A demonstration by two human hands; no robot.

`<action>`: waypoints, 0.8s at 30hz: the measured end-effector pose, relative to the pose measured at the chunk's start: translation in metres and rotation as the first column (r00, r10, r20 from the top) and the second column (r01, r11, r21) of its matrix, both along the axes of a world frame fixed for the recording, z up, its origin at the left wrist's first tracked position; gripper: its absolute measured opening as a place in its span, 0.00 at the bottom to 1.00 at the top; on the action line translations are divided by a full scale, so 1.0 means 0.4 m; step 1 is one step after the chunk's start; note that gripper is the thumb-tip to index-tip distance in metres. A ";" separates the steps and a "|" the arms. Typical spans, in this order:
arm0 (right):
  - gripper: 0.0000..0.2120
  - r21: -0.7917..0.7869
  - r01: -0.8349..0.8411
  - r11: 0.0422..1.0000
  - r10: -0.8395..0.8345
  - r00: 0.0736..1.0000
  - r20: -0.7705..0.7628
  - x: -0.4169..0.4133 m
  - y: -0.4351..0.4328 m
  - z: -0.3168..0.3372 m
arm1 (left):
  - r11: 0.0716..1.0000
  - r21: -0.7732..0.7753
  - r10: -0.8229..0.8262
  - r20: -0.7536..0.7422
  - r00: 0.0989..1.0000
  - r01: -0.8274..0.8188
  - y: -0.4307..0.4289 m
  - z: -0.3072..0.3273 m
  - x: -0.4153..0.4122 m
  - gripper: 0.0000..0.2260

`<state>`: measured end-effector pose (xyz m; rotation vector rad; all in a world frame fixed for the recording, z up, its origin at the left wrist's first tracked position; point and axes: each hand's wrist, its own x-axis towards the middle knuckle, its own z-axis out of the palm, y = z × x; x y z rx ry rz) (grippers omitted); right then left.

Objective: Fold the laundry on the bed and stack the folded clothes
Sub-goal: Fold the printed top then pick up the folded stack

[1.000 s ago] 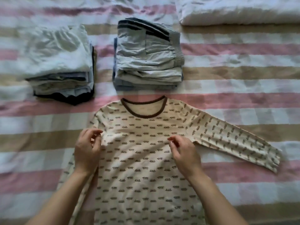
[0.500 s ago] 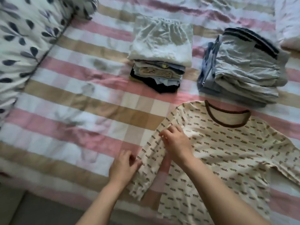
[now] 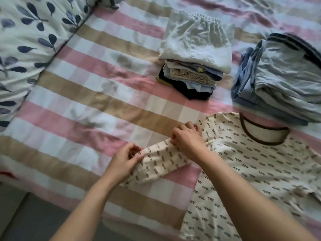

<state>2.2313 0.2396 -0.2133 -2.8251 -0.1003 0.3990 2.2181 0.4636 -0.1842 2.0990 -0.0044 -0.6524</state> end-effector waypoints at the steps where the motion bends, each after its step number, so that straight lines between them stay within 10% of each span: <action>1: 0.07 0.001 0.002 1.000 -0.002 1.000 0.008 0.008 0.002 0.003 | 1.000 -0.007 0.005 0.003 1.000 -0.005 0.011 0.010 0.023 0.06; 9: 0.15 -0.082 0.085 0.993 -0.088 0.996 -0.034 0.033 0.001 -0.009 | 0.953 0.103 -0.251 -0.251 0.935 0.284 0.065 0.014 0.105 0.12; 16: 0.11 -0.096 0.167 0.981 -0.172 0.984 -0.047 0.063 -0.029 -0.012 | 0.953 -0.175 0.187 -0.308 0.933 -0.249 0.095 -0.003 0.087 0.07; 24: 0.15 0.097 0.441 0.892 -0.450 0.886 0.108 0.017 0.016 -0.035 | 0.910 -0.120 0.369 -0.195 0.909 -0.396 0.103 -0.051 0.064 0.08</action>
